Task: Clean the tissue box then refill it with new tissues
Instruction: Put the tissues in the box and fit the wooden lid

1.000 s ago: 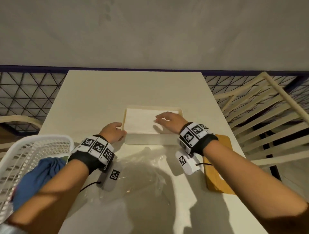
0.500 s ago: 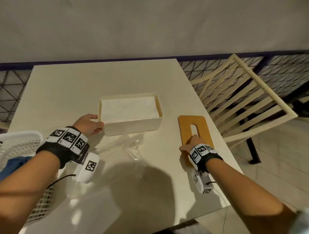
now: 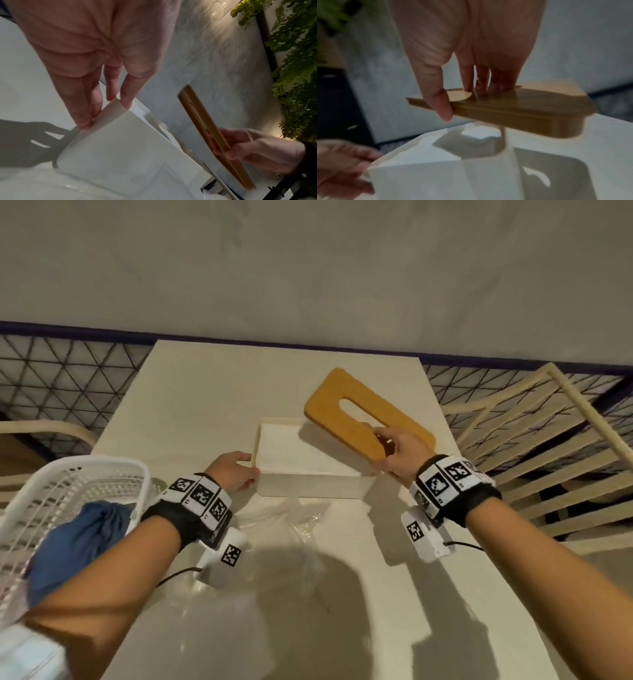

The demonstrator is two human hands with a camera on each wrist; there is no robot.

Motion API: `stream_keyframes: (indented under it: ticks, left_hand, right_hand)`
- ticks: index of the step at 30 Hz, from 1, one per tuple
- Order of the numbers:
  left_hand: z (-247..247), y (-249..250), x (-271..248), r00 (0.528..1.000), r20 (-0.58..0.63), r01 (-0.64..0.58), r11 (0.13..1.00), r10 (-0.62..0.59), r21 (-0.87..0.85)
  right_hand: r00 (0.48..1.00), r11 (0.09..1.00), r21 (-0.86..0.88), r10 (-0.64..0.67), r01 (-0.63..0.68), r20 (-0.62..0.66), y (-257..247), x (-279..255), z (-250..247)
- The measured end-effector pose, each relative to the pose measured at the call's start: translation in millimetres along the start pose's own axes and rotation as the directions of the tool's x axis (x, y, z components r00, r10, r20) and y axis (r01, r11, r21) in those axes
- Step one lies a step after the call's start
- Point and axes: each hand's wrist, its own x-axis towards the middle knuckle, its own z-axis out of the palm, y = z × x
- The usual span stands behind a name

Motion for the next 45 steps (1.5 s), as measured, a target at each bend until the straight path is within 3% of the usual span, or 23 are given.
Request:
stream_keyframes:
  ticks: [2,5,20,22,25,27,30,32,36,39,45]
  left_hand:
    - [2,-2,-1,1.000,-0.004,0.001,1.000,-0.001,-0.013]
    - [1,-4,-1,1.000,-0.003,0.016,0.999,-0.016,-0.033]
    - [-5,-10,-2,0.995,0.086,-0.042,0.997,0.047,-0.058]
    - [-8,-10,2,0.998,0.040,-0.059,0.998,0.058,0.018]
    - [-11,0,1,0.978,-0.138,-0.130,0.977,0.154,0.169]
    - [-7,13,-3,0.951,-0.151,-0.219,0.930,0.271,0.294]
    - [5,31,-4,0.927,0.001,-0.318,0.786,0.375,0.529]
    - [15,38,3,0.925,0.088,-0.332,0.672,0.370,0.662]
    - [29,45,21,0.942,0.133,-0.287,0.534,0.307,0.795]
    - [33,38,29,0.950,0.194,-0.295,0.496,0.246,0.817]
    - [38,29,34,0.930,0.168,-0.321,0.499,0.328,0.804]
  right_hand:
    - [0.984,0.973,-0.182,-0.119,0.143,0.136,-20,14,6]
    - [0.961,0.907,-0.381,-0.079,0.180,0.266,-35,34,22]
    - [0.920,0.867,-0.458,-0.002,0.197,0.391,-37,62,47]
    - [0.915,0.851,-0.482,0.006,0.206,0.403,-37,65,49]
    - [0.910,0.835,-0.503,0.007,0.223,0.415,-34,67,49]
    - [0.931,0.886,-0.420,-0.033,0.196,0.364,-27,65,43]
    - [0.991,0.974,-0.213,-0.056,0.081,0.122,-8,63,33]
    - [1.000,0.980,-0.198,0.008,-0.003,0.023,9,66,33]
    - [0.998,0.964,-0.259,0.066,-0.058,0.019,35,76,50]
    - [0.998,0.973,-0.228,0.049,-0.042,0.024,42,78,58]
    - [0.999,0.998,-0.058,0.029,-0.030,-0.021,48,78,64]
